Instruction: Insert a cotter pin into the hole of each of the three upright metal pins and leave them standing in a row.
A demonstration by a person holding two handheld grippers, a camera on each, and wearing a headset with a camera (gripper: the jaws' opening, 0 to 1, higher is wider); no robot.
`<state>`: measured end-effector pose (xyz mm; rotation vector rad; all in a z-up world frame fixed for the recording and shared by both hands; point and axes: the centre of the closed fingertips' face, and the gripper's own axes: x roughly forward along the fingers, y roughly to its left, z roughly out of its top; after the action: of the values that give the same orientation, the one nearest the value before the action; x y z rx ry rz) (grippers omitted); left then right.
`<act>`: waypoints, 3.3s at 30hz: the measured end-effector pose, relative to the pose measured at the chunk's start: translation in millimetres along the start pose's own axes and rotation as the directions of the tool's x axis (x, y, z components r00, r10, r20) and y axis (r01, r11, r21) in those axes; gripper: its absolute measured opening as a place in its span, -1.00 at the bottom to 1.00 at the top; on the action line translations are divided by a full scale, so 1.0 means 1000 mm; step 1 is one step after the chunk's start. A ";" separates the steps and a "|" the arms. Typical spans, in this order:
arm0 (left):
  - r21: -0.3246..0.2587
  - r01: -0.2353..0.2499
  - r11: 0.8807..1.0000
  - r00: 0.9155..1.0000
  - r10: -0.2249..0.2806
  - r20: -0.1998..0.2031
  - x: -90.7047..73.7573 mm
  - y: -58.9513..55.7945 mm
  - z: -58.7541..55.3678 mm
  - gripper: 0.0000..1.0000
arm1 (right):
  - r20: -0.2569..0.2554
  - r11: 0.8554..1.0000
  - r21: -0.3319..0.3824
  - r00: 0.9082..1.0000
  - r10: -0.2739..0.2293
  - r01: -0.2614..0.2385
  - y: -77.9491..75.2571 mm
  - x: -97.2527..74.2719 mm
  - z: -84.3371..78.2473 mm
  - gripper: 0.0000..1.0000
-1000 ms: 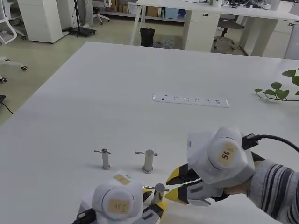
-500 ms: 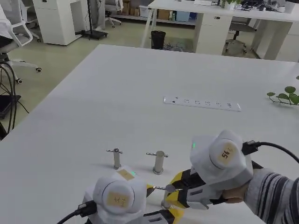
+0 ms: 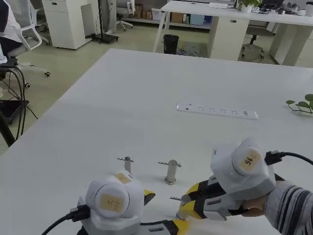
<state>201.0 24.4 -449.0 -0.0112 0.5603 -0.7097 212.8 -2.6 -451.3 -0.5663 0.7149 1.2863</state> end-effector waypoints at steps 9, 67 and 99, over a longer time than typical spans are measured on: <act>-0.006 -0.016 1.000 0.999 0.016 0.043 -0.018 0.011 0.013 0.25 | -0.016 0.999 0.006 0.999 -0.034 0.034 -0.028 -0.018 -0.002 -0.84; -0.003 -0.115 0.993 0.991 0.115 0.072 -0.061 0.064 0.027 0.51 | -0.066 0.998 -0.034 0.996 -0.061 0.059 -0.087 -0.029 -0.023 -0.59; -0.012 -0.125 0.992 0.988 0.125 0.094 -0.085 0.062 0.042 0.86 | 0.237 0.810 0.511 0.859 -0.453 0.287 -0.020 -0.092 -0.002 0.71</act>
<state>207.0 117.2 -383.8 -0.0154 0.4680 -0.5822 221.0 -68.1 -384.2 -0.0689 0.5446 0.7692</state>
